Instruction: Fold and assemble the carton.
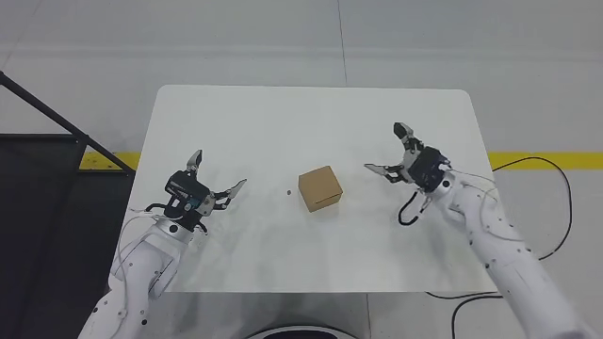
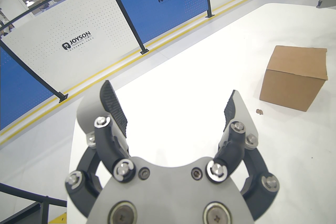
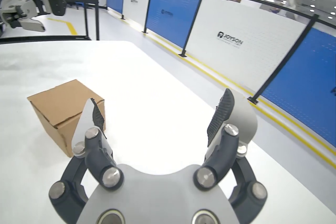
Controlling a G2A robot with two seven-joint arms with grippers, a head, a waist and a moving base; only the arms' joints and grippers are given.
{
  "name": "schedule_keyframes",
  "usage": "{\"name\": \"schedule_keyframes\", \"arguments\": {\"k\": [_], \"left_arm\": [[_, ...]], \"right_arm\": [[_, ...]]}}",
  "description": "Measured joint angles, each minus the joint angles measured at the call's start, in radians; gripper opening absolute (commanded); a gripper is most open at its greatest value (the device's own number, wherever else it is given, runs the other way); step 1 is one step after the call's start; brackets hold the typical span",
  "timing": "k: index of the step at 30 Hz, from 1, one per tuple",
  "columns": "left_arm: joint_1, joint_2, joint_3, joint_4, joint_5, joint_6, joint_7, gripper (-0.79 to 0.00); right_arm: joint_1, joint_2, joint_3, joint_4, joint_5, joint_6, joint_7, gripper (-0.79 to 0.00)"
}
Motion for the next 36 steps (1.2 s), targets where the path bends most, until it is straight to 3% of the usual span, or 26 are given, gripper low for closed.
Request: {"name": "schedule_keyframes", "arguments": {"k": [7,16,36], "left_arm": [[0.0,0.0,0.0,0.0,0.0,0.0,0.0,0.0],[0.0,0.0,0.0,0.0,0.0,0.0,0.0,0.0],[0.0,0.0,0.0,0.0,0.0,0.0,0.0,-0.001]], "right_arm": [[-0.126,0.036,0.145,-0.138,0.046,0.116,0.155,0.0],[-0.247,0.052,0.277,-0.24,0.11,0.246,0.244,0.0],[-0.259,0.052,0.301,-0.263,0.118,0.263,0.283,-0.001]]}}
